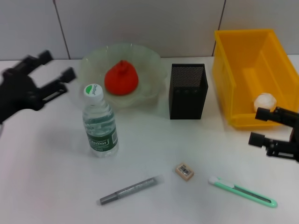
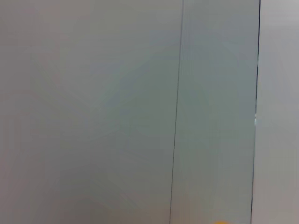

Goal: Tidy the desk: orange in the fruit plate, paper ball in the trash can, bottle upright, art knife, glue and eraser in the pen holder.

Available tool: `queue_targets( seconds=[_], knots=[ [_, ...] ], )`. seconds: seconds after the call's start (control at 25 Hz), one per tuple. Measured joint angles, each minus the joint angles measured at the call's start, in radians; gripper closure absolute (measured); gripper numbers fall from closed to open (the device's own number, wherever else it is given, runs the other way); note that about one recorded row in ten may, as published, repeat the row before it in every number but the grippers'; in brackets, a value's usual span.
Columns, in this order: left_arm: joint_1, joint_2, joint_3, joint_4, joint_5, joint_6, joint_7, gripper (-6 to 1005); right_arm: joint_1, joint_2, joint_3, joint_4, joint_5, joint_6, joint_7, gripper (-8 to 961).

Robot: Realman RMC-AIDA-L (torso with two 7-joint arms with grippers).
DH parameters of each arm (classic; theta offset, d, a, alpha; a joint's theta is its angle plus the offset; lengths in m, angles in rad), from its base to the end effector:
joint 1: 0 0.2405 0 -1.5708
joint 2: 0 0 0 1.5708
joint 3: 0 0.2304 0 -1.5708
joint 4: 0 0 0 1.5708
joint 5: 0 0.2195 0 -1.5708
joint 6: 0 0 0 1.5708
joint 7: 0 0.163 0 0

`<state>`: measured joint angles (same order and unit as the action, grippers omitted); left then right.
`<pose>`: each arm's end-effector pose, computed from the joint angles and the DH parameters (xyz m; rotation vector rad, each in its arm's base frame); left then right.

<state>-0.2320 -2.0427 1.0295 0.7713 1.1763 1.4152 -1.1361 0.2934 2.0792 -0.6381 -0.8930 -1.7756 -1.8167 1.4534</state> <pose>-0.2471 0.3264 0.0608 -2.1891 -0.4013 -1.0557 0.2532 0.2810 0.0649 -2.5724 0.5986 0.9727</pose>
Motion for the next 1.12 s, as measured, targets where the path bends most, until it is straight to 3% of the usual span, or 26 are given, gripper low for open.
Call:
queue_targets(
  seconds=[0.32,0.44,0.52,0.6,0.8,0.96,1.12],
  knots=[
    [0.031,0.11,-0.056,-0.096,0.027,0.234,-0.02,189,0.116,-0.003,-0.034,-0.324,-0.191,-0.01,0.444,119],
    [0.031,0.11,-0.056,-0.096,0.027,0.234,-0.02,189,0.176,-0.006,-0.117,-0.449,-0.281,-0.017,0.622,119],
    [0.052,0.134,-0.066,-0.143,0.128,0.307,0.013,189,0.233,-0.012,-0.207,-0.532,-0.362,-0.019,0.745,119],
    [0.062,0.135,-0.066,-0.155,0.159,0.33,0.047,189,0.288,-0.018,-0.279,-0.577,-0.435,-0.023,0.844,119],
    [0.092,0.134,-0.07,-0.207,0.171,0.371,0.141,190,0.471,-0.036,-0.429,-0.538,-0.633,-0.062,1.05,119],
    [0.117,0.135,-0.092,-0.212,0.19,0.378,0.15,190,0.613,-0.014,-0.498,-0.407,-0.778,-0.084,1.111,118],
    [0.125,0.134,-0.098,-0.212,0.197,0.383,0.152,190,0.695,0.002,-0.584,-0.272,-0.867,-0.047,1.15,118]
  ],
)
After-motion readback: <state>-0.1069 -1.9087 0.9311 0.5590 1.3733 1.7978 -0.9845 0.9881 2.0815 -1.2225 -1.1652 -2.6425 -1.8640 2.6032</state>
